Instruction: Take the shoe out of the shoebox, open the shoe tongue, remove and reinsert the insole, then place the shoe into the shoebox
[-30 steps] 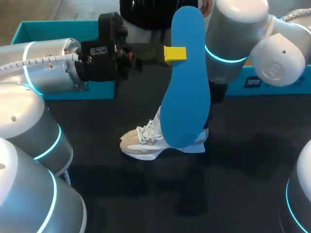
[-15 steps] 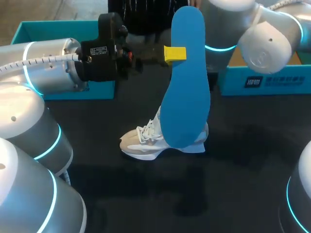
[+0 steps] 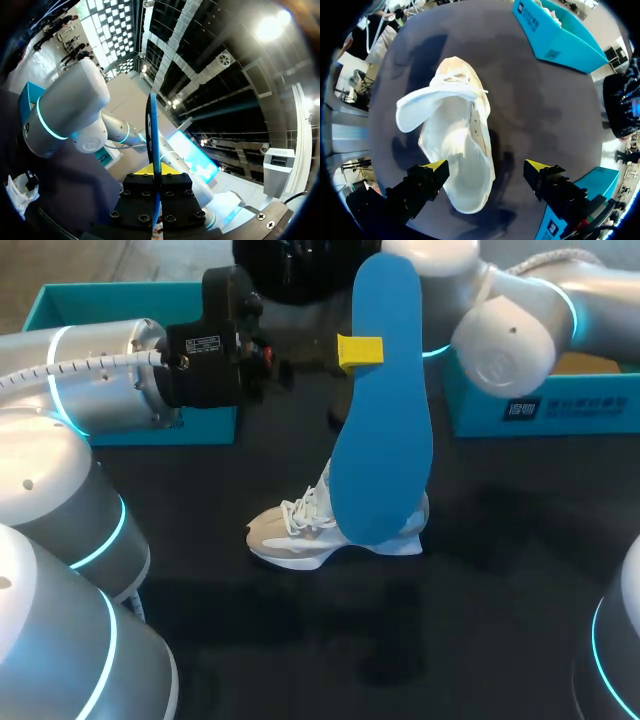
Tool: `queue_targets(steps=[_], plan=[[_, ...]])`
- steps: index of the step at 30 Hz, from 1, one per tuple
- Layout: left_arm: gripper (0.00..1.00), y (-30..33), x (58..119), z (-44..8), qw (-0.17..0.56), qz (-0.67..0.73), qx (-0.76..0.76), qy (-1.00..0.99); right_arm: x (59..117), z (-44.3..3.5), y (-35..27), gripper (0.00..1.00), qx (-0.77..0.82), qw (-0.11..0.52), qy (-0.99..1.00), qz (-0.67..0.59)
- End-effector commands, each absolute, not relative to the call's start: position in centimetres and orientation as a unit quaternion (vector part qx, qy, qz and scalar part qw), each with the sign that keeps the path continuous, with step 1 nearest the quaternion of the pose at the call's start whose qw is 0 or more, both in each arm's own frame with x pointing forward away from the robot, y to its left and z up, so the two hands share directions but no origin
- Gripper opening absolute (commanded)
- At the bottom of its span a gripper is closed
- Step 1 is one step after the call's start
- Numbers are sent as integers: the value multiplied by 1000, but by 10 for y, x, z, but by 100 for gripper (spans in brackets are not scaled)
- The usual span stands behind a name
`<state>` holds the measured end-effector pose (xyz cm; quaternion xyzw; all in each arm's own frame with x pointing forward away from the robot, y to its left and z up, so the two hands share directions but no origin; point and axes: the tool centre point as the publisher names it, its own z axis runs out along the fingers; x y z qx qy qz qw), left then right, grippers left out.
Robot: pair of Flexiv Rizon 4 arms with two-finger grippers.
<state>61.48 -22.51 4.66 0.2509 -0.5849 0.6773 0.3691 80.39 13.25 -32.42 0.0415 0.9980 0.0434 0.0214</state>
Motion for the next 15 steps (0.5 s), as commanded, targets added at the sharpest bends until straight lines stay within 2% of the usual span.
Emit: queue_targets(steps=[1,15], plan=[[0,-225,613,46,368,678,252,-584,809,-341,139,100,40,17,998,40],[0,-225,613,46,368,678,252,-584,807,-367,143,100,45,1,998,43]])
